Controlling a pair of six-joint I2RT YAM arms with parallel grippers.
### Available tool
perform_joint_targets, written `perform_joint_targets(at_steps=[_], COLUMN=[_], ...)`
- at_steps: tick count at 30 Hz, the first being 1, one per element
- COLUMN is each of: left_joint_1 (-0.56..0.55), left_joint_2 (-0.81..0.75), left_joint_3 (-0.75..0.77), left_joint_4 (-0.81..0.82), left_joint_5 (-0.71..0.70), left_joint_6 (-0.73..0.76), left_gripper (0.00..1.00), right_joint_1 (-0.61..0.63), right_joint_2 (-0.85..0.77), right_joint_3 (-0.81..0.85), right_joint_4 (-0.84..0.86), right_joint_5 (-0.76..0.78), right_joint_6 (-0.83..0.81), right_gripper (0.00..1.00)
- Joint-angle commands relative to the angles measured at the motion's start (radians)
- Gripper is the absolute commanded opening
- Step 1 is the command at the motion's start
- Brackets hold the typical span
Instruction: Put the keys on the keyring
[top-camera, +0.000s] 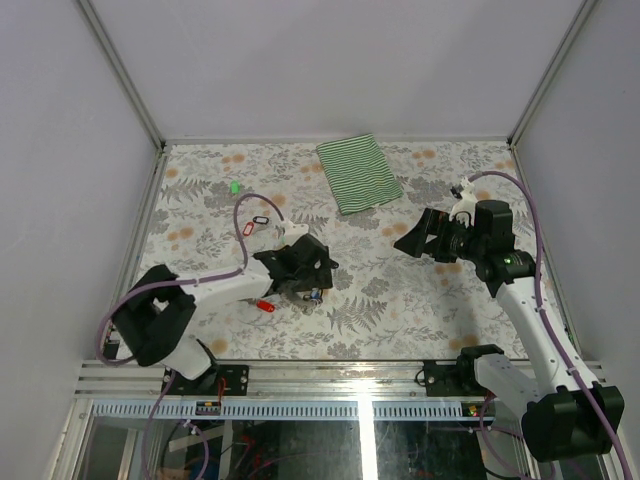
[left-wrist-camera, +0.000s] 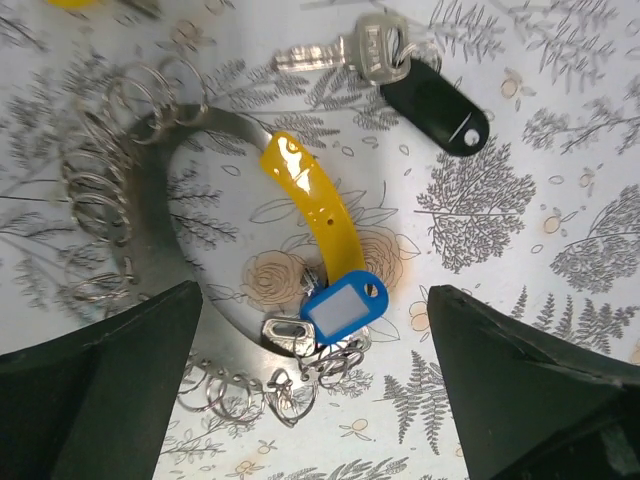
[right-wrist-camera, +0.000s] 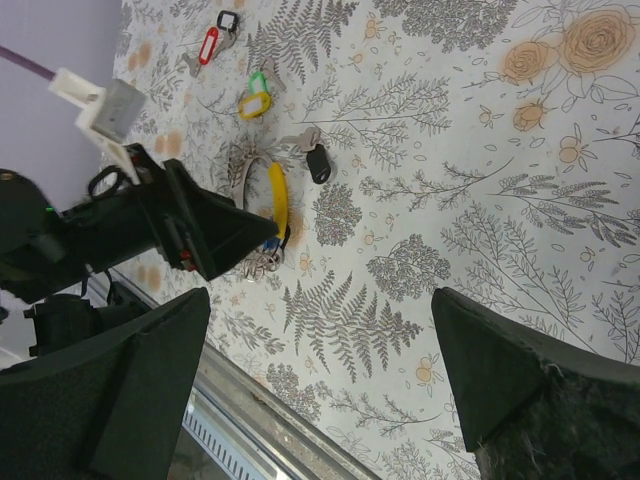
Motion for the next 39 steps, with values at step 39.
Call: perform_joint_targets(at_steps=[39], left_joint_1=[-0.076], left_joint_2=[-0.004], left_joint_3=[0.020], left_joint_4=[0.064], left_joint_5=[0.124], left_joint_6=[0.412], left_gripper=[1.00], right_joint_1=[0.101], right_joint_2=[0.099], right_joint_3=[-0.051], right_joint_4=[0.050], right_joint_5=[0.090], right_joint_6=[0.010], right_gripper=[0.93])
